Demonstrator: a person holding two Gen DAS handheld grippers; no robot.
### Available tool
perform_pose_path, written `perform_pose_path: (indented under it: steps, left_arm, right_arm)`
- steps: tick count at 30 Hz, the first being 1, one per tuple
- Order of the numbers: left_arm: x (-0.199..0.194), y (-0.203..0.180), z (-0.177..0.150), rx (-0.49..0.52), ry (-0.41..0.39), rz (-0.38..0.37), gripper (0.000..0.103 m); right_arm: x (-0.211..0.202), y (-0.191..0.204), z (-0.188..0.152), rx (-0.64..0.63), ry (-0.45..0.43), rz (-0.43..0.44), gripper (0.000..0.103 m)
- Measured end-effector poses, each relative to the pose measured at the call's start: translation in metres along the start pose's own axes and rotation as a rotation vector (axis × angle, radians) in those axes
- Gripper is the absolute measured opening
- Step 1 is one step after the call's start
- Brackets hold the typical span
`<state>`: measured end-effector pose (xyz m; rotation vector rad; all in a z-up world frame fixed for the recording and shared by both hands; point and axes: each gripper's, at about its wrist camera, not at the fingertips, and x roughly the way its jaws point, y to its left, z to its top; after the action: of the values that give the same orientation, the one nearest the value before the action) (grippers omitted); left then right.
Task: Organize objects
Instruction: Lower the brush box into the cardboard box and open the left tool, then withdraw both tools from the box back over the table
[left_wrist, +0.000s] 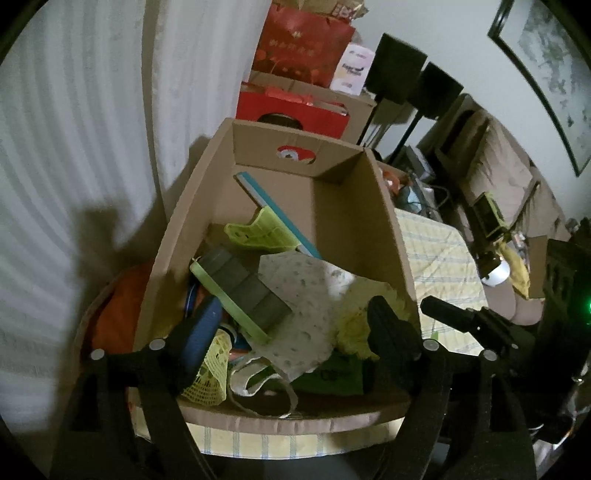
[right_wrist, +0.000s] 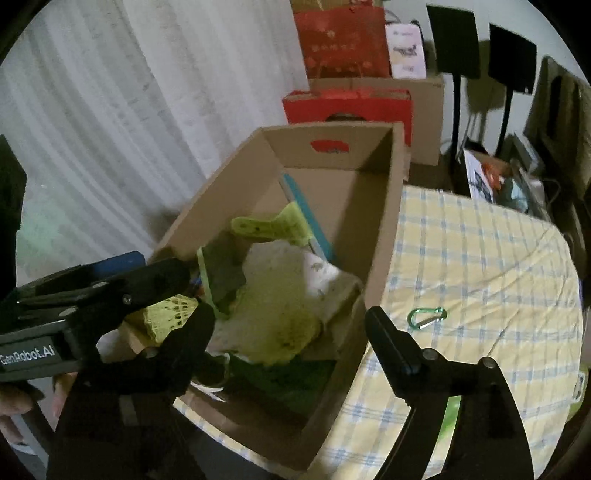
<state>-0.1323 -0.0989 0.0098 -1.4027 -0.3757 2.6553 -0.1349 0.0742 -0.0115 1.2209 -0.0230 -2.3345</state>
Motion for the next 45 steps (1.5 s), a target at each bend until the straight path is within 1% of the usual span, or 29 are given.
perform_pose_path:
  steps: [4, 7, 8, 9, 10, 17, 24, 30, 35, 37, 41, 45]
  left_arm:
    - [-0.007, -0.001, -0.003, 0.005, -0.010, 0.001, 0.082]
    - [-0.010, -0.003, -0.006, 0.014, -0.017, 0.006, 0.086]
    - [-0.011, -0.004, -0.007, 0.017, -0.018, 0.006, 0.088]
    - [-0.013, -0.006, -0.009, 0.017, -0.023, 0.004, 0.094]
    - [-0.014, -0.007, -0.010, 0.017, -0.026, 0.000, 0.099]
    - [-0.017, -0.024, -0.026, 0.057, -0.021, -0.010, 0.101]
    - [-0.013, -0.046, -0.040, 0.091, -0.015, -0.047, 0.101]
    - [-0.011, -0.062, -0.046, 0.108, -0.034, -0.057, 0.101]
    - [-0.004, -0.072, -0.048, 0.111, -0.035, -0.075, 0.101]
    - [-0.001, -0.074, -0.049, 0.107, -0.037, -0.082, 0.101]
    - [0.007, -0.080, -0.049, 0.109, -0.029, -0.081, 0.100]
    - [0.011, -0.082, -0.049, 0.115, -0.027, -0.070, 0.100]
  right_arm:
    - [-0.013, -0.005, -0.001, 0.017, -0.029, 0.012, 0.085]
    - [-0.024, -0.010, -0.004, 0.009, -0.051, -0.013, 0.085]
    - [-0.030, -0.013, -0.005, 0.004, -0.061, -0.027, 0.085]
    - [-0.035, -0.015, -0.007, 0.001, -0.069, -0.038, 0.085]
    - [-0.038, -0.018, -0.008, 0.001, -0.075, -0.046, 0.085]
    - [-0.070, -0.050, -0.024, 0.025, -0.116, -0.113, 0.085]
    - [-0.084, -0.082, -0.038, 0.077, -0.131, -0.158, 0.085]
    - [-0.082, -0.102, -0.048, 0.100, -0.122, -0.191, 0.083]
    - [-0.072, -0.110, -0.049, 0.085, -0.108, -0.205, 0.080]
    - [-0.065, -0.110, -0.050, 0.069, -0.103, -0.211, 0.077]
    - [-0.044, -0.111, -0.048, 0.035, -0.078, -0.213, 0.067]
    - [-0.019, -0.113, -0.046, 0.014, -0.056, -0.186, 0.058]
